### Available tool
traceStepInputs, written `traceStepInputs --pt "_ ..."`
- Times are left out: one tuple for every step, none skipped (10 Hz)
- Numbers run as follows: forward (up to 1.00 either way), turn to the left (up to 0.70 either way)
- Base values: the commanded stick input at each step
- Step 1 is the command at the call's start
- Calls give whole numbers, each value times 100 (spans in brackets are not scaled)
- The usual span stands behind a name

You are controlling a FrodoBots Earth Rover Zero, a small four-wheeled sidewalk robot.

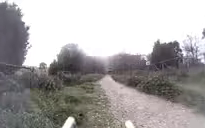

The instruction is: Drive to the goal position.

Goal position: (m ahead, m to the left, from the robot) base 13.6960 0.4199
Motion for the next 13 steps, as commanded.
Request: traceStepInputs --pt "70 0" --pt "70 0" --pt "70 0" --pt "70 0" --pt "70 0" --pt "70 0" --pt "70 0" --pt "70 0" --pt "70 0" --pt "70 0" --pt "70 0" --pt "70 0" --pt "70 0"
